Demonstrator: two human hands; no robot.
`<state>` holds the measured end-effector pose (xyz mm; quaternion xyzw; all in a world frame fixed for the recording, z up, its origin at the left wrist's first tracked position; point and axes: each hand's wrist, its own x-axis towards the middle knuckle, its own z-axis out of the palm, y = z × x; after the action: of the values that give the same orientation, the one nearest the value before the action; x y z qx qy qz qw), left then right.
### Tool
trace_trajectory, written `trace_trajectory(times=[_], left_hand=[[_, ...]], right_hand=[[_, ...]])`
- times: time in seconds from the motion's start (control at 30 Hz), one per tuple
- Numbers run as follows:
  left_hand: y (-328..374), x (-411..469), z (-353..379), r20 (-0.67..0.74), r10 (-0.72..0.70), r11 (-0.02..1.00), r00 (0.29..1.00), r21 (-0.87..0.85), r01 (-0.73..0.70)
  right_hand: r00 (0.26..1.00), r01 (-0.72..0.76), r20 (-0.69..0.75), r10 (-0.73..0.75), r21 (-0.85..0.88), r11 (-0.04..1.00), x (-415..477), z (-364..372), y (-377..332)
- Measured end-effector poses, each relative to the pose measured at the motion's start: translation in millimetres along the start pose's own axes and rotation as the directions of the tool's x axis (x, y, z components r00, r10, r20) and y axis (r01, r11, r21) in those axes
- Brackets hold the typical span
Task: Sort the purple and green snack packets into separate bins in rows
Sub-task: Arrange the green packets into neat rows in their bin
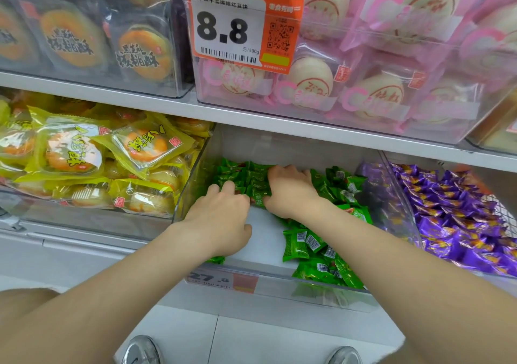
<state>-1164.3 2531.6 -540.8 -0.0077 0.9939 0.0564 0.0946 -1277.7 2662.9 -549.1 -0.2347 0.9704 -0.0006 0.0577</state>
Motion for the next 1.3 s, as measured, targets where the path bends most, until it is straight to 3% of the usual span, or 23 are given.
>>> trace_trajectory(times=[0.17, 0.37, 0.47, 0.77, 1.3], left_hand=[[-1.4, -0.1, 0.2, 0.007, 0.007, 1.0, 1.0, 0.001, -0.007], [-0.8, -0.6, 1.5, -0.001, 0.02, 1.0, 1.0, 0.004, -0.02], [-1.0, -1.0, 1.5, -0.001, 0.024, 1.0, 1.0, 0.014, -0.024], [-0.4, -0.7, 2.2, -0.005, 0.03, 0.999, 1.0, 0.022, -0.03], [-0.4, -1.9, 1.5, -0.013, 0.034, 0.998, 0.999, 0.052, -0.033]], right_hand=[[0.994, -0.065, 0.088, 0.067, -0.021, 0.998, 5.5, -3.4, -1.0], [1.0, -0.003, -0.026, 0.004, 0.048, 0.999, 9.7, 0.3, 2.9], [1.0, 0.025, -0.016, -0.023, 0.13, 0.991, 9.1, 2.2, 2.8], [1.0, 0.02, -0.002, -0.02, 0.148, 0.989, 14.6, -0.3, 5.4], [0.99, 0.08, -0.114, -0.079, 0.004, 0.997, 9.0, -1.1, 11.2]])
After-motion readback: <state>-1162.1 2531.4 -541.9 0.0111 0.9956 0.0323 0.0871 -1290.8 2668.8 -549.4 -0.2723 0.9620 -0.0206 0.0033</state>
